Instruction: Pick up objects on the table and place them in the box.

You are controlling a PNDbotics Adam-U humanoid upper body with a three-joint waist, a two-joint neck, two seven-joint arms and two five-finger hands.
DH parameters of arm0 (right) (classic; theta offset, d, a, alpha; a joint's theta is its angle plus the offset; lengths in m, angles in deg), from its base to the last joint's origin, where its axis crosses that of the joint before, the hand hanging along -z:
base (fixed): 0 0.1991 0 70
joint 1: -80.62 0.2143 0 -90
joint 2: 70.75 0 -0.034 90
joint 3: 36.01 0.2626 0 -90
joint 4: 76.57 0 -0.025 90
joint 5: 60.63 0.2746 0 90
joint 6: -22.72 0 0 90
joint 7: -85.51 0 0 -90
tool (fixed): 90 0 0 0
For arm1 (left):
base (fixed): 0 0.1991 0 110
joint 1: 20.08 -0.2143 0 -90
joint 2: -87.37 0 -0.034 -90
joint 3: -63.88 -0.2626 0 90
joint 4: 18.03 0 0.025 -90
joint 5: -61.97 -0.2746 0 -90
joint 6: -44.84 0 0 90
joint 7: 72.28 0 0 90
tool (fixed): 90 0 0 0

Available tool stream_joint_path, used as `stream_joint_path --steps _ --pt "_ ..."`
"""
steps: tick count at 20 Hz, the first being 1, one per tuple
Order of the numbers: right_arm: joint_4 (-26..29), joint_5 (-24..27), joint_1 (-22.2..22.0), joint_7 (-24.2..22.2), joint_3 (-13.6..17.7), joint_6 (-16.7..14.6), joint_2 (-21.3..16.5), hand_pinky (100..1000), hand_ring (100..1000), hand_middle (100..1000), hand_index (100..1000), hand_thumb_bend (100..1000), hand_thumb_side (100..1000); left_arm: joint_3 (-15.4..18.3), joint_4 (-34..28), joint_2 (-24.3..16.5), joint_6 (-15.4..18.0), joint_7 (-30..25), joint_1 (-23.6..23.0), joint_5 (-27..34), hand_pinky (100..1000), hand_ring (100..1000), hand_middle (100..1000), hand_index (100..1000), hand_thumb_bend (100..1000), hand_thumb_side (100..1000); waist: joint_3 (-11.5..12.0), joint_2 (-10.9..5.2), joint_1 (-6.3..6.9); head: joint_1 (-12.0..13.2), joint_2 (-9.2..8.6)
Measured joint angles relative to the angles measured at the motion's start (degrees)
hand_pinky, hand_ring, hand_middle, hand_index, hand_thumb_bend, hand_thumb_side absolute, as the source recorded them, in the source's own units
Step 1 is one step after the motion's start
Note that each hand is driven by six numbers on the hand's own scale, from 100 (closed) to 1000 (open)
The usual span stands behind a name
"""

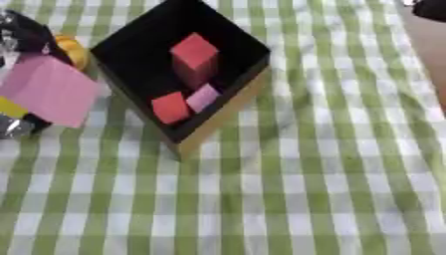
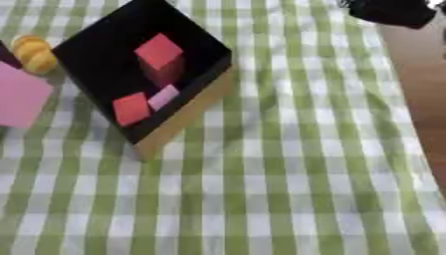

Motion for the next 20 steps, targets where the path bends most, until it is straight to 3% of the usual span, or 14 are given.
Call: stream_joint_path --steps 7,20 --pt "0.0 0.1 0.8 -0.4 -0.3 -0.2 0.0 788 703 611 849 100 479 -0.9 11.4 7.1 0.4 2.0 8.0 -2.1 833 743 654 732 206 159 0.0 -0.03 0.28 1.2 -0.01" --pt "0.0 0.5 2.0 -0.6 -0.4 -0.5 0.0 788 703 611 849 100 468 -1.5 26.7 15.9 2.9 8.1 13.7 -8.9 834 744 665 737 225 192 -0.4 0.05 0.18 3.5 -1.1"
